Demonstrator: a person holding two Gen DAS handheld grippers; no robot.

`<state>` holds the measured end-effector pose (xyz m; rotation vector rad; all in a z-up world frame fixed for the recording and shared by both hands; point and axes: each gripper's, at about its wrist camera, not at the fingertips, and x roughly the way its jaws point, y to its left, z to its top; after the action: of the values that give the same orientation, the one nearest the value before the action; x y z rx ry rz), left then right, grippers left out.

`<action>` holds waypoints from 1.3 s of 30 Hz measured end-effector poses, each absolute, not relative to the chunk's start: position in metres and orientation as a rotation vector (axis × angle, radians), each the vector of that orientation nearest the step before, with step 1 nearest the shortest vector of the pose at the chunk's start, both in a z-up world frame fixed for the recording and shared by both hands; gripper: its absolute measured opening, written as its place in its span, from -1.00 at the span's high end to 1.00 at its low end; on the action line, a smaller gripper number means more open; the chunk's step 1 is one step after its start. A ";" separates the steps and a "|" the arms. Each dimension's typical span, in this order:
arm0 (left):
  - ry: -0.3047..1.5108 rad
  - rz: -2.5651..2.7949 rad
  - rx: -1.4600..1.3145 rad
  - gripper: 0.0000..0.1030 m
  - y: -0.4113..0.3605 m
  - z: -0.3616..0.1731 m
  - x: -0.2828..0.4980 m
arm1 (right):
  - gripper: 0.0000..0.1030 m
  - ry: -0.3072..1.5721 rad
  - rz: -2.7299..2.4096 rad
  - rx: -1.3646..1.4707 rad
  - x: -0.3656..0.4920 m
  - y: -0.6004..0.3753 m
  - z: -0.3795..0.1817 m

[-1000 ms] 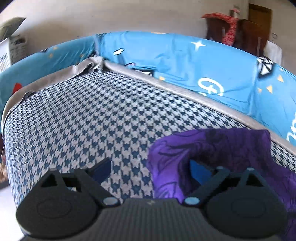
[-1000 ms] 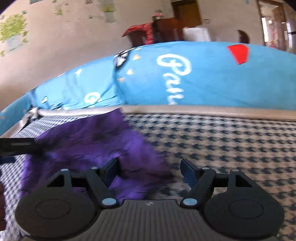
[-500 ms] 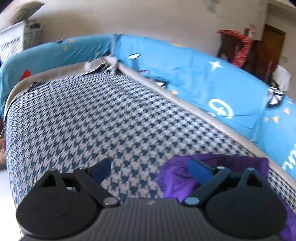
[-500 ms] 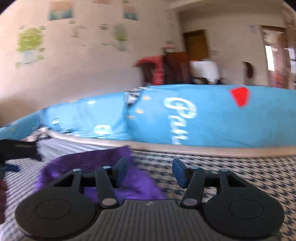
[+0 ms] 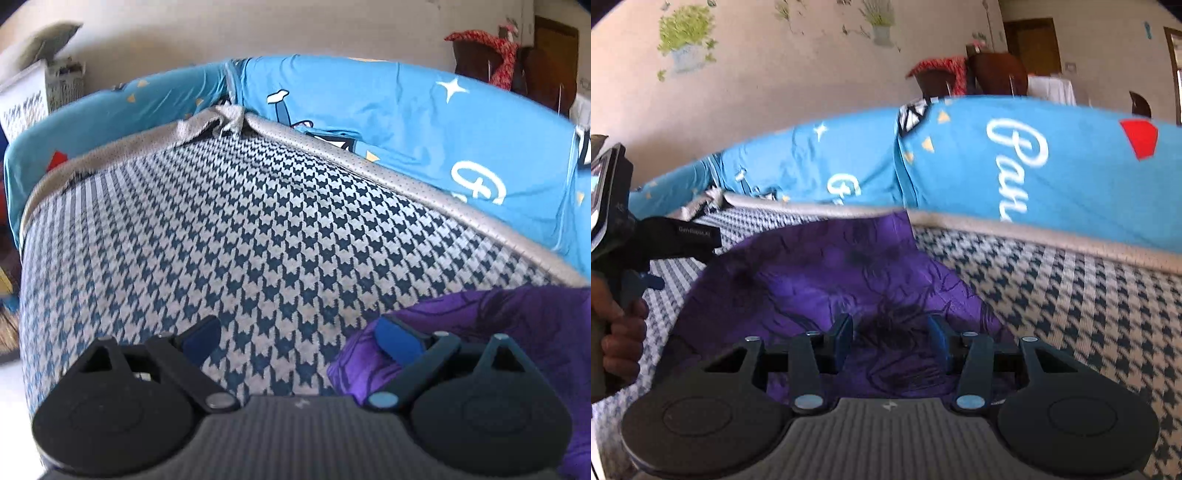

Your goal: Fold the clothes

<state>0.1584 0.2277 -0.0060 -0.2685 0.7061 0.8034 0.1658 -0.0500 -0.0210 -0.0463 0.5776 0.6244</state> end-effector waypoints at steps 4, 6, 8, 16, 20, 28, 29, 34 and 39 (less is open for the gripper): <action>0.709 0.810 -0.261 -0.87 0.229 -0.012 0.165 | 0.04 0.598 0.613 -0.026 0.169 -0.051 -0.031; 0.709 0.814 -0.264 -0.89 0.230 -0.016 0.167 | 0.00 0.605 0.612 -0.014 0.169 -0.051 -0.033; 0.704 0.820 -0.262 -0.91 0.226 -0.019 0.164 | -0.03 0.606 0.613 -0.012 0.169 -0.051 -0.034; 0.719 0.823 -0.224 -0.91 0.220 -0.006 0.163 | -0.06 0.586 0.622 -0.029 0.161 -0.048 -0.027; 0.721 0.768 -0.260 -0.95 0.219 0.014 0.159 | -0.06 0.565 0.663 -0.017 0.149 -0.049 -0.014; 0.744 0.604 -0.257 -0.99 0.199 0.044 0.152 | -0.06 0.527 0.757 -0.009 0.119 -0.049 0.009; 0.745 0.588 -0.247 -0.99 0.196 0.046 0.150 | -0.06 0.522 0.776 -0.019 0.112 -0.047 0.010; 0.764 0.528 -0.166 -0.99 0.180 0.048 0.154 | -0.06 0.522 0.823 -0.046 0.084 -0.038 0.009; 0.785 0.485 -0.142 -0.99 0.172 0.043 0.166 | -0.06 0.518 0.852 -0.070 0.067 -0.029 0.005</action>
<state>0.1664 0.1721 0.0430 -0.1418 0.7854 0.4853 0.0672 -0.0288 0.0050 -0.0695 0.5178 0.8521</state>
